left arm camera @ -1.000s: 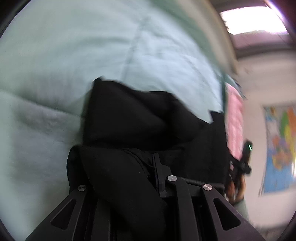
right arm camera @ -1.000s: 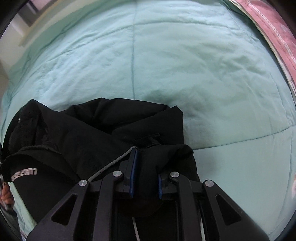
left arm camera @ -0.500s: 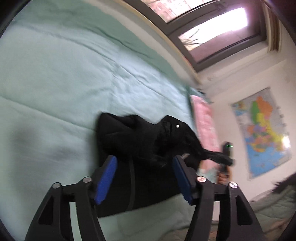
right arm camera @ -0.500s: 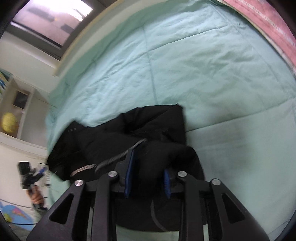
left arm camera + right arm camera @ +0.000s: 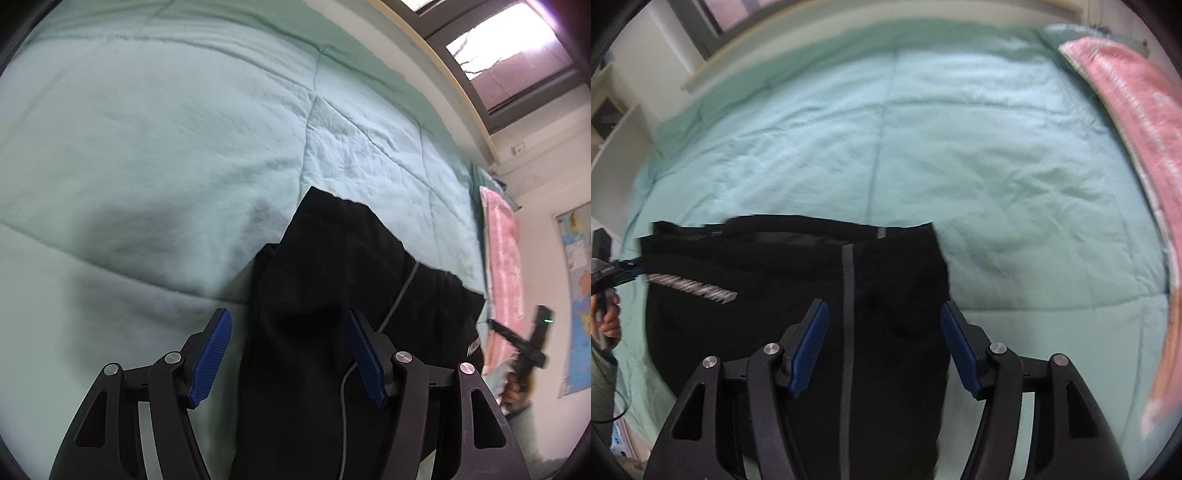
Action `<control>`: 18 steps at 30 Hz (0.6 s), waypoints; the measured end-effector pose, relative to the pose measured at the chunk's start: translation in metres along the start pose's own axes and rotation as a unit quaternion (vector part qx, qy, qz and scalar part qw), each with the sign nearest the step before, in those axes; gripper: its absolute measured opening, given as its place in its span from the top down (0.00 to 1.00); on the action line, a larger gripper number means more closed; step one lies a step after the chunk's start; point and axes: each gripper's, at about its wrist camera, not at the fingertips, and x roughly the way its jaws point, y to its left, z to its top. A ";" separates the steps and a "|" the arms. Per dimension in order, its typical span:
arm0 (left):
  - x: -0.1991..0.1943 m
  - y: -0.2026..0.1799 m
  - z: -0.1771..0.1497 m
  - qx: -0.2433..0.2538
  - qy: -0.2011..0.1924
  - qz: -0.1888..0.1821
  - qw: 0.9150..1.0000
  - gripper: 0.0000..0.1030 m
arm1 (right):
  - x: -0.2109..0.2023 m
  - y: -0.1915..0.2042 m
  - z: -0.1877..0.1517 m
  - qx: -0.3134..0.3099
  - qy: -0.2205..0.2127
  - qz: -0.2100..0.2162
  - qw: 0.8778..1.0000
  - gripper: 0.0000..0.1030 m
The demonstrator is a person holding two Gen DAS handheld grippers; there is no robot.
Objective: Fold large clothes
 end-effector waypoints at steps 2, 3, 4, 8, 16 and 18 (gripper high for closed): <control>0.012 0.002 0.005 0.006 0.011 0.003 1.000 0.36 | 0.029 -0.011 0.010 -0.007 0.017 -0.006 1.000 0.36; 0.016 0.003 0.007 0.009 0.016 0.009 1.000 0.36 | 0.041 -0.014 0.013 -0.011 0.023 -0.010 1.000 0.36; 0.022 0.005 0.010 0.008 0.023 0.018 1.000 0.36 | 0.051 -0.018 0.016 -0.013 0.028 -0.012 0.999 0.36; 0.042 0.007 0.017 -0.003 0.037 0.015 0.999 0.36 | 0.078 -0.024 0.022 0.001 0.042 0.009 0.999 0.41; 0.047 -0.018 0.013 0.049 0.039 0.047 0.997 0.77 | 0.056 -0.005 0.012 -0.016 -0.006 -0.072 0.997 0.78; 0.033 -0.029 0.006 0.065 0.019 0.072 0.995 0.86 | 0.036 0.001 0.011 -0.019 -0.030 -0.097 0.995 0.80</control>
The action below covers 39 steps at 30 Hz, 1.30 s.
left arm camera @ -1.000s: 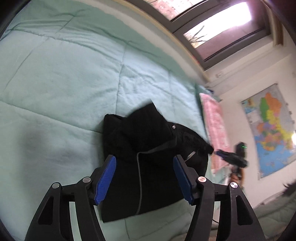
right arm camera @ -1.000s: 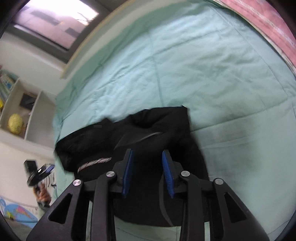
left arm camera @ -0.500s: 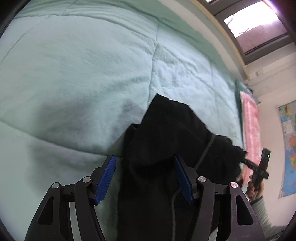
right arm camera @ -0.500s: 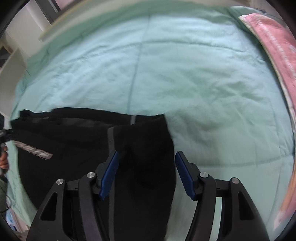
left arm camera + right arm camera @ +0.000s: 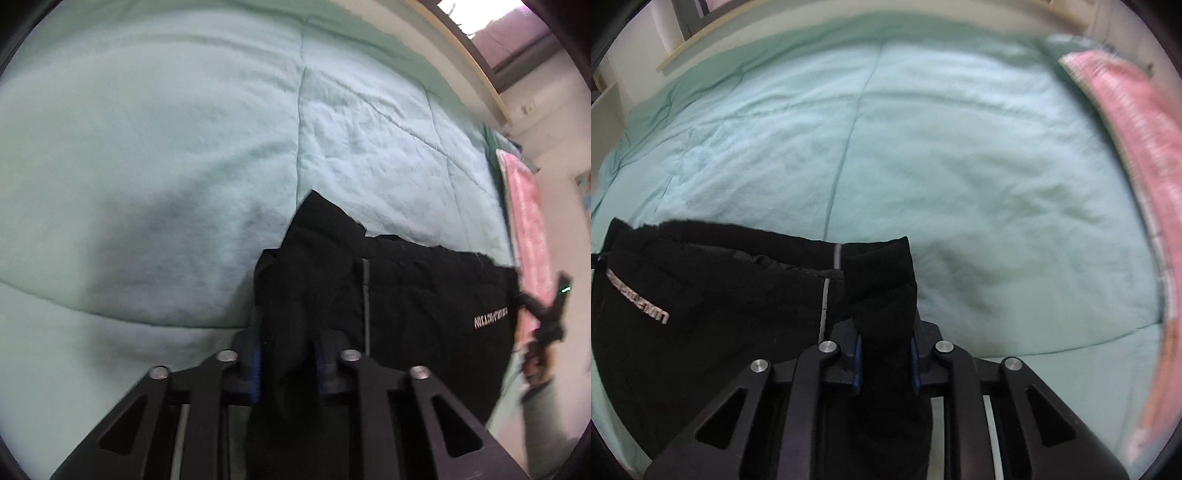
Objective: Fold large clothes
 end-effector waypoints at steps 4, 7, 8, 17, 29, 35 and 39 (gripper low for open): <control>-0.062 -0.013 -0.004 -0.012 -0.079 -0.018 0.997 0.90 | -0.041 0.006 0.010 0.002 -0.043 -0.024 0.999 0.82; -0.094 -0.024 0.015 -0.006 -0.125 -0.014 0.992 0.90 | -0.060 0.017 0.034 -0.006 -0.076 -0.049 0.996 0.82; -0.097 -0.024 0.024 -0.013 -0.135 -0.013 0.991 0.90 | -0.061 0.019 0.049 -0.003 -0.085 -0.056 0.995 0.82; 0.038 0.030 0.044 -0.110 -0.037 0.064 0.991 0.88 | 0.059 0.028 0.088 0.014 0.011 -0.061 0.998 0.82; 0.002 0.065 0.027 -0.133 -0.025 -0.013 0.991 0.63 | 0.044 -0.002 0.057 0.083 0.030 -0.016 0.996 0.63; -0.064 0.031 -0.004 -0.072 -0.061 0.022 0.995 0.62 | -0.048 0.003 0.025 0.083 -0.025 -0.003 0.996 0.51; -0.093 -0.032 -0.037 -0.016 -0.091 0.008 0.996 0.62 | -0.084 0.032 -0.004 0.076 -0.024 0.046 0.996 0.51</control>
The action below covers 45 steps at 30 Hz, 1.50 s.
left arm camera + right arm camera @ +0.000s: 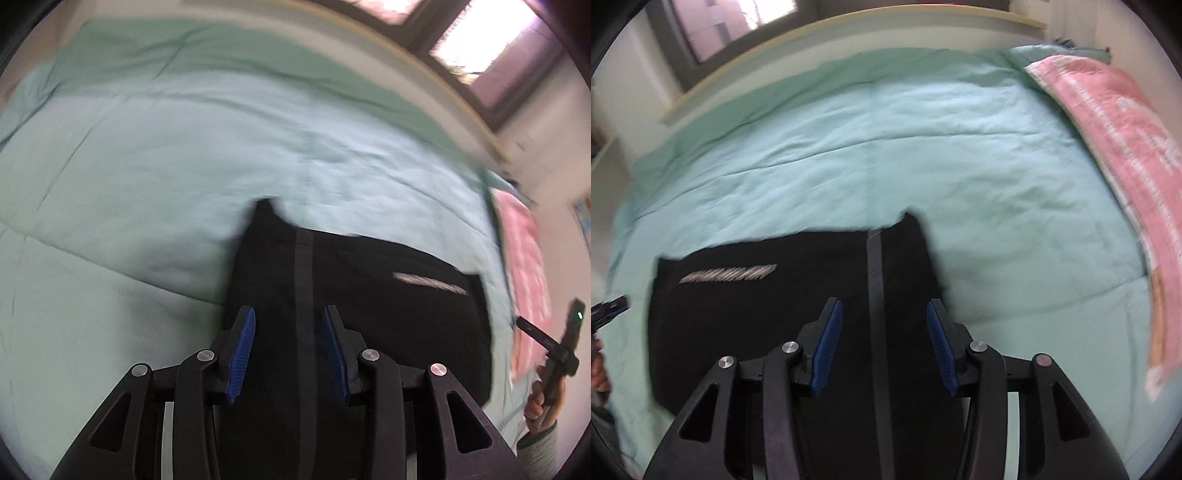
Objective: Fold large clothes
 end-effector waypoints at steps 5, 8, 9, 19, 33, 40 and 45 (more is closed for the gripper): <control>-0.007 -0.082 -0.042 0.069 0.005 -0.066 0.995 0.59 | -0.010 0.067 -0.043 -0.049 0.018 0.055 0.997 0.51; 0.010 -0.112 -0.064 0.089 0.030 -0.079 0.992 0.58 | -0.008 0.100 -0.058 -0.087 0.015 0.039 0.995 0.51; 0.018 -0.118 -0.071 0.090 0.041 -0.075 0.992 0.58 | -0.005 0.110 -0.062 -0.094 0.017 0.042 0.995 0.51; 0.100 -0.102 -0.098 0.091 0.098 0.016 0.991 0.53 | 0.076 0.131 -0.083 -0.116 0.067 0.008 0.991 0.50; 0.077 -0.139 -0.055 0.132 0.046 0.026 0.990 0.52 | 0.072 0.135 -0.052 -0.110 0.047 0.026 0.992 0.49; 0.174 -0.114 -0.026 0.081 0.153 0.025 0.985 0.53 | 0.150 0.127 -0.034 -0.095 0.092 0.037 0.991 0.49; 0.164 -0.119 -0.033 0.107 0.131 0.028 0.985 0.53 | 0.157 0.129 -0.046 -0.114 0.087 0.015 0.990 0.49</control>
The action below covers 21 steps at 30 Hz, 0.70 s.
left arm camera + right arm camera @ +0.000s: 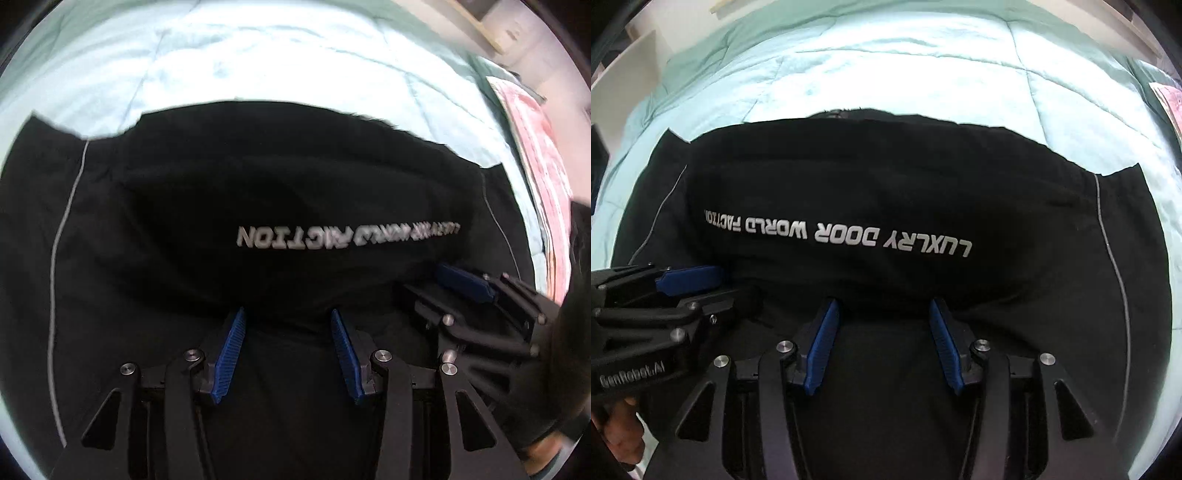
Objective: Fold large clothes
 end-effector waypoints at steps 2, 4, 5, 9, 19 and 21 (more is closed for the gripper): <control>-0.018 -0.003 -0.009 0.024 -0.018 0.004 1.000 0.52 | -0.013 -0.008 0.001 0.019 0.001 0.028 0.999 0.48; -0.046 -0.005 -0.025 0.052 -0.034 -0.003 0.998 0.52 | -0.033 -0.011 -0.003 0.022 -0.008 0.050 0.998 0.48; -0.058 -0.006 -0.032 0.062 -0.041 -0.008 0.997 0.52 | -0.051 -0.011 -0.009 0.014 -0.020 0.071 0.997 0.48; -0.098 0.008 -0.064 0.061 -0.055 -0.038 0.996 0.52 | -0.100 -0.006 -0.049 -0.026 -0.047 0.090 0.995 0.47; -0.014 0.050 -0.108 -0.011 0.004 -0.054 0.998 0.49 | -0.026 -0.019 -0.128 0.013 0.049 0.054 0.997 0.36; -0.019 0.050 -0.106 -0.011 0.002 -0.052 0.999 0.48 | -0.028 -0.013 -0.130 0.004 0.041 0.034 0.999 0.35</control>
